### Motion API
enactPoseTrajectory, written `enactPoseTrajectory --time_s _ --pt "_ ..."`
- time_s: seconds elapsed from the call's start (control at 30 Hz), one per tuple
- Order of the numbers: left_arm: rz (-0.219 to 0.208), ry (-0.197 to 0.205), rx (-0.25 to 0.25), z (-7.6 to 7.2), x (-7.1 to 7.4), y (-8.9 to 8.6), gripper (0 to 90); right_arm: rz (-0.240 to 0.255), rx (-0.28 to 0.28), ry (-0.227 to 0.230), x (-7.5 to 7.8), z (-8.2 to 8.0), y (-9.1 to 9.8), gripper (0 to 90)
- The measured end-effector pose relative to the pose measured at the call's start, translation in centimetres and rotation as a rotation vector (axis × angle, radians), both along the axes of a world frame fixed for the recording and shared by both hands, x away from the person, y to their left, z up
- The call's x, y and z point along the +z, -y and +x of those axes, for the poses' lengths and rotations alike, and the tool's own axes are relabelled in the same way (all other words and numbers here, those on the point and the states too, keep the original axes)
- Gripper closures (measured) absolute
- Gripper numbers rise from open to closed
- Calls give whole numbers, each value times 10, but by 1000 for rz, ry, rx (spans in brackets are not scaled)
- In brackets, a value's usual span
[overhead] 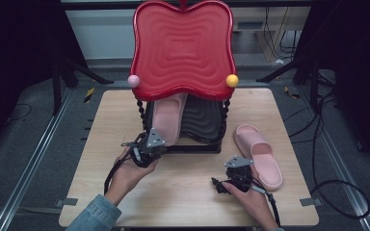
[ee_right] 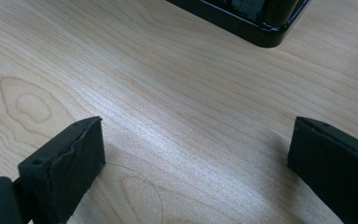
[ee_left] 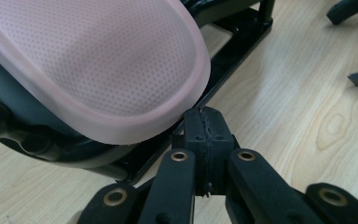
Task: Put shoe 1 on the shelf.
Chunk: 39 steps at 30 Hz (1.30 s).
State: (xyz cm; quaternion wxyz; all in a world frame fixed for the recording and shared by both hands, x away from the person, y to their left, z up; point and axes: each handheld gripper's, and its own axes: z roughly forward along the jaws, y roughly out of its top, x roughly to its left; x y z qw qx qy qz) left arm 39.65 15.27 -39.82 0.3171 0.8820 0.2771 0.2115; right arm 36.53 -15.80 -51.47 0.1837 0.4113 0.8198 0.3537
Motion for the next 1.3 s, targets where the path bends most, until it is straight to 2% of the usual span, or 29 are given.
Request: enactPoseTrajectory --time_s 0.03,0.13,0.53,0.8,0.83,1.0,1.3 --pt "-18 -1 7 2 0 1 898 -2 -1 1 0 0 0 40" --pt "-3 -1 9 4 2 2 897 -2 0 1 0 0 0 40" --pt "-41 -15 49 19 2 4 897 -1 -1 1 0 0 0 40" --pt "-42 -25 46 25 2 7 897 1 -2 -3 0 0 0 40" --pt "-63 -33 49 26 2 8 897 -1 -1 0 0 0 0 40" --pt "-85 -51 61 32 0 8 897 -1 -1 0 0 0 0 40" --pt "-90 -49 64 31 0 9 891 -1 -1 0 0 0 0 40"
